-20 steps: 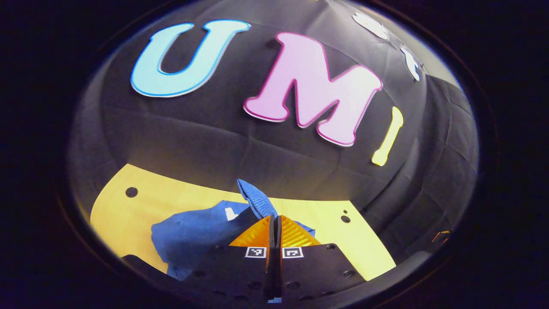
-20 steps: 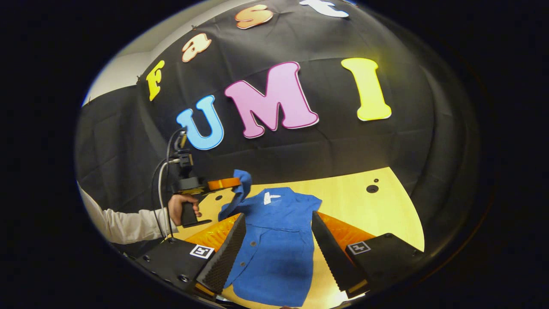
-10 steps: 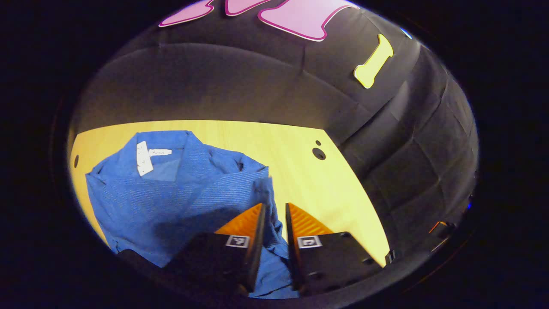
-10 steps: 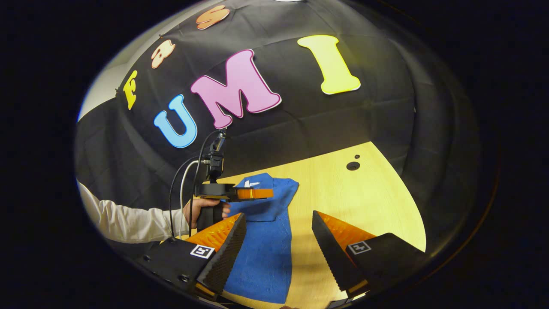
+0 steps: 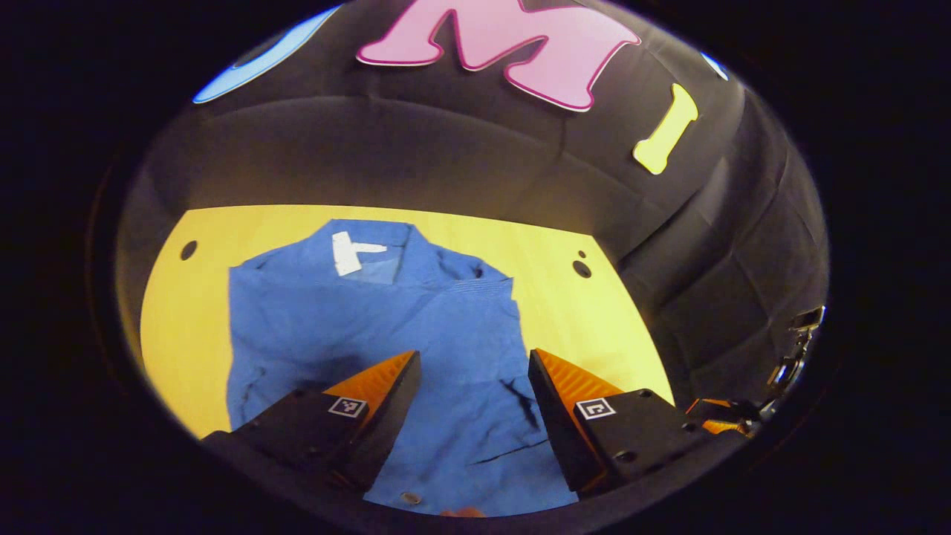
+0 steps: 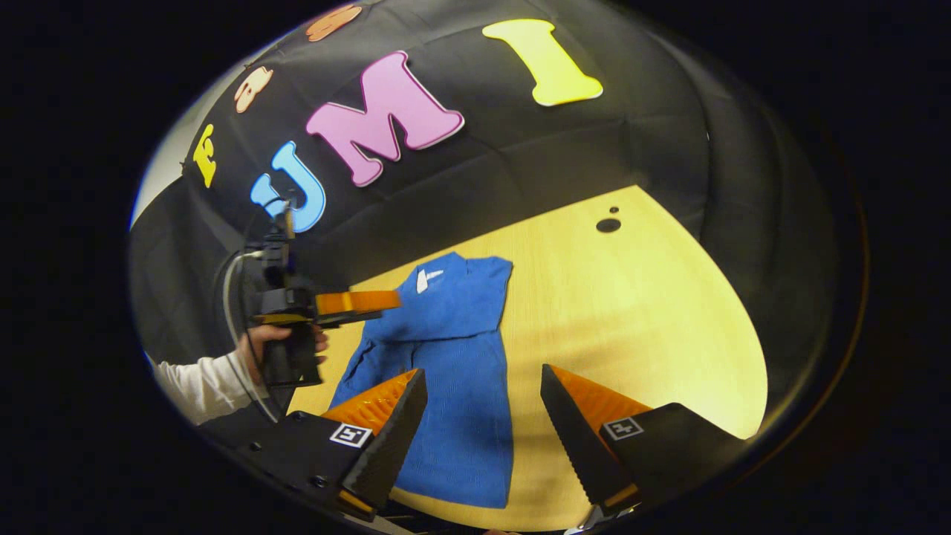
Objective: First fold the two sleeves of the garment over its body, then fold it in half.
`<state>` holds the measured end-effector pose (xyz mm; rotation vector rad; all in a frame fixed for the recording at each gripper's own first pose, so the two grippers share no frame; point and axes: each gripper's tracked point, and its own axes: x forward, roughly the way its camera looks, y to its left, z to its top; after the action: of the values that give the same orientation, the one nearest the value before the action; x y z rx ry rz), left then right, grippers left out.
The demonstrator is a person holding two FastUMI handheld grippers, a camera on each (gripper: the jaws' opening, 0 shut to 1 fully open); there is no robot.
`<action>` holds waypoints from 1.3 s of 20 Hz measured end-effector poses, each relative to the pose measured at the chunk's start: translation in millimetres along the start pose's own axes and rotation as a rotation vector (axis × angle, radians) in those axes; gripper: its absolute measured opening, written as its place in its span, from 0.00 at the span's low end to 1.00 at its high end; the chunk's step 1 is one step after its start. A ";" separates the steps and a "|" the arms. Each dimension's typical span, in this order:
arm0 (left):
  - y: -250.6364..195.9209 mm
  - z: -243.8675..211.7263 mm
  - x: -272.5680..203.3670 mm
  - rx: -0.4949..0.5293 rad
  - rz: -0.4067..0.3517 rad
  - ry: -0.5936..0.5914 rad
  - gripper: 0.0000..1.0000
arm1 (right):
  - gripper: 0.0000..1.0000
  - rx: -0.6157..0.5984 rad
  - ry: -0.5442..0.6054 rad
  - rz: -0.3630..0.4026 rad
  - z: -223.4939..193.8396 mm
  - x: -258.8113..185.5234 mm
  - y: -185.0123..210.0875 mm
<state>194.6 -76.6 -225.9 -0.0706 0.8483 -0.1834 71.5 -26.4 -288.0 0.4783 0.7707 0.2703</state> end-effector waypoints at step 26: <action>199.9 -319.2 -127.0 -0.132 0.299 0.528 0.84 | 0.99 -0.067 0.569 -0.367 -200.7 46.1 -13.4</action>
<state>-100.7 147.1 -369.7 -0.0177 1.3838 0.1448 -40.5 43.6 -446.6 0.1843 1.3800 0.0848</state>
